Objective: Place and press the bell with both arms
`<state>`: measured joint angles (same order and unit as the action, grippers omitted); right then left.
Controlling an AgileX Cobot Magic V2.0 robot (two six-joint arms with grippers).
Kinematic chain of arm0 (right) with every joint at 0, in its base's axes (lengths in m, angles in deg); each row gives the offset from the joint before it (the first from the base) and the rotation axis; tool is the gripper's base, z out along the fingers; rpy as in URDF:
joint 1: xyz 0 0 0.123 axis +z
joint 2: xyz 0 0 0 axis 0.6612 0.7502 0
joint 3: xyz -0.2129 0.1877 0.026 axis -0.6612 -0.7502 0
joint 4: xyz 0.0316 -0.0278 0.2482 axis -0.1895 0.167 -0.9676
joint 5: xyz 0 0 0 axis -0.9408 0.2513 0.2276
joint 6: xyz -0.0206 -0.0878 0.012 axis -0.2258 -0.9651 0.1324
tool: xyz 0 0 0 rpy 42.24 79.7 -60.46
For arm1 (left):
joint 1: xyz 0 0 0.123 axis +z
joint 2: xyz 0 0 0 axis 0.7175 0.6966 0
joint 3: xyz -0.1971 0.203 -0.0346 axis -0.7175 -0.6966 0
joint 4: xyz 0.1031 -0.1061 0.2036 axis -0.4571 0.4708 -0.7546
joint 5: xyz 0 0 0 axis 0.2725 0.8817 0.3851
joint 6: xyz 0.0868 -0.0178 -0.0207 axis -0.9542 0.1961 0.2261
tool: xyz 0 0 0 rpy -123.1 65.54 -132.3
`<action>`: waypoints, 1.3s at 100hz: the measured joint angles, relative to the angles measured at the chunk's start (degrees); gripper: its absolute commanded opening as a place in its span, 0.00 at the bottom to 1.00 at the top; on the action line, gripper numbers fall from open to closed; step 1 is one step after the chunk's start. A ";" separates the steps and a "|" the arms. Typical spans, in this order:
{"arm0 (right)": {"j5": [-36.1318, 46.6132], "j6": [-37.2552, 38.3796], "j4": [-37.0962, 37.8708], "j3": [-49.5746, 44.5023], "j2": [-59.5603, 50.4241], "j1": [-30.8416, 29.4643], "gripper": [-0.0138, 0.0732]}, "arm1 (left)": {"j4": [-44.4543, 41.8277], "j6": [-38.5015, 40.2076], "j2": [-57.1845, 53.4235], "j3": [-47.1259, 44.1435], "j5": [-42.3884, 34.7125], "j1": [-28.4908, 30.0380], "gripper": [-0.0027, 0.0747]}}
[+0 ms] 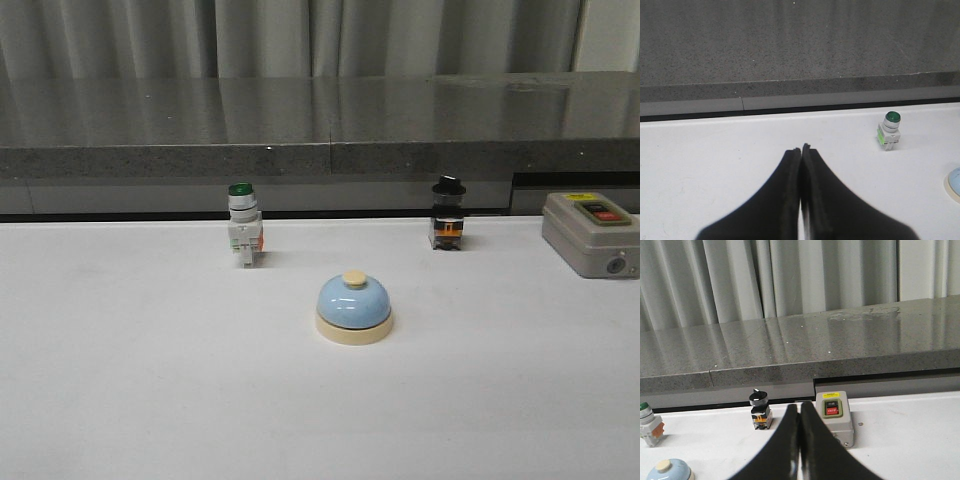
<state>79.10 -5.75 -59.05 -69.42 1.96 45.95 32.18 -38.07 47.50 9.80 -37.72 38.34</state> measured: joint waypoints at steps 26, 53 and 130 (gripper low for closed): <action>0.00 0.00 0.00 0.00 0.00 0.00 0.08 | -0.64 0.00 0.00 -0.24 -1.58 0.00 0.01; 0.00 0.00 0.00 0.00 0.00 0.00 0.08 | -3.74 0.00 -4.04 -5.99 -7.78 0.00 0.01; 0.00 0.00 0.00 0.00 0.00 0.00 0.08 | -1.81 0.00 -29.87 -38.79 -31.32 0.00 0.01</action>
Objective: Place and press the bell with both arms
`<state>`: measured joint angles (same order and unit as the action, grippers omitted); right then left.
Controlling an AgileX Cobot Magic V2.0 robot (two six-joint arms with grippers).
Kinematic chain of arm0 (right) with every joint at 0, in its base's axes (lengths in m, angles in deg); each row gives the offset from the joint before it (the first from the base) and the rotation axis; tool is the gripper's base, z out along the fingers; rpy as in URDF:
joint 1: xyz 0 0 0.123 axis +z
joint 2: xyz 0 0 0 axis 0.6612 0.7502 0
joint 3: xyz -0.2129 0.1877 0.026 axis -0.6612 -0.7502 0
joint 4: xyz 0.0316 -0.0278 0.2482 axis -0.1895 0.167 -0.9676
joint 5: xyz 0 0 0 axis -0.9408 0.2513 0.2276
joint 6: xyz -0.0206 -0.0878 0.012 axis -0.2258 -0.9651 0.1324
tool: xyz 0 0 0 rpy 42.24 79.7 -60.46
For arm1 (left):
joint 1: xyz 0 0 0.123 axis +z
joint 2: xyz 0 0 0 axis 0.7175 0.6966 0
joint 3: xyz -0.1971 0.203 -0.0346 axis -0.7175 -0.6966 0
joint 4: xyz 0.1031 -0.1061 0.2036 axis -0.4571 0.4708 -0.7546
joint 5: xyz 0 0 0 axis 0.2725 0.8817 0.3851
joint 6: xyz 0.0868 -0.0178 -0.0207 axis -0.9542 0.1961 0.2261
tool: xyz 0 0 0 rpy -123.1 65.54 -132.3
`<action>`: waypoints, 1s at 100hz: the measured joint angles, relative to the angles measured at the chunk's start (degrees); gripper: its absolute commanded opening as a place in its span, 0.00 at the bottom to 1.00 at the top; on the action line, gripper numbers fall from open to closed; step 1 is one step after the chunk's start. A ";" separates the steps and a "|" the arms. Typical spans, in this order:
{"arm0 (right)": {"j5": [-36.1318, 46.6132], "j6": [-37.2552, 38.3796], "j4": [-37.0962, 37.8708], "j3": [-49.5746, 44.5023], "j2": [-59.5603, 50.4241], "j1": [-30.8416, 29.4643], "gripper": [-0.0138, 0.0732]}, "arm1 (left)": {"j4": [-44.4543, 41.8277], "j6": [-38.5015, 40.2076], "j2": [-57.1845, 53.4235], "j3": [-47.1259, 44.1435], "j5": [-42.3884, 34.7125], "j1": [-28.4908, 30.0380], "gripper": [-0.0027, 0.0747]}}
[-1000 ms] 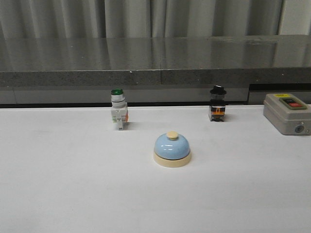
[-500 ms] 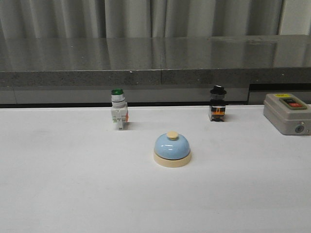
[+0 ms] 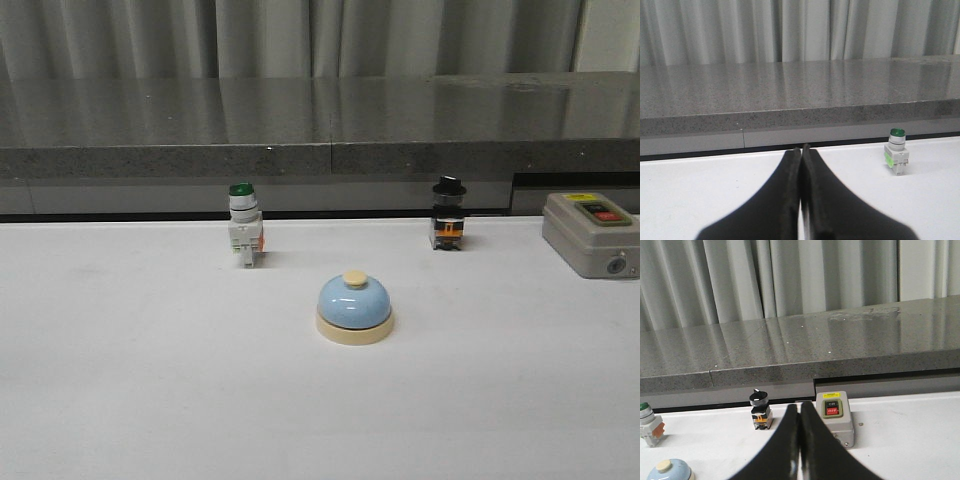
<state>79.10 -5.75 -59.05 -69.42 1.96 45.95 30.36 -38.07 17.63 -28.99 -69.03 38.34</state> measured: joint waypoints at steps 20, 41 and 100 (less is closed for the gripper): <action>0.00 0.00 0.00 0.00 0.00 0.00 0.08 | 1.40 0.00 -1.99 -0.04 -1.05 0.00 0.01; 0.00 0.00 0.00 0.00 0.00 0.00 0.08 | 1.81 0.00 -3.08 -0.04 -1.11 0.00 0.01; 0.00 0.00 0.00 0.00 0.00 0.00 0.08 | 1.81 0.00 -3.08 -0.04 -1.11 0.00 0.01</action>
<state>79.10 -5.75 -59.05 -69.42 1.96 45.95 32.17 -38.07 14.55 -29.03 -70.14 38.34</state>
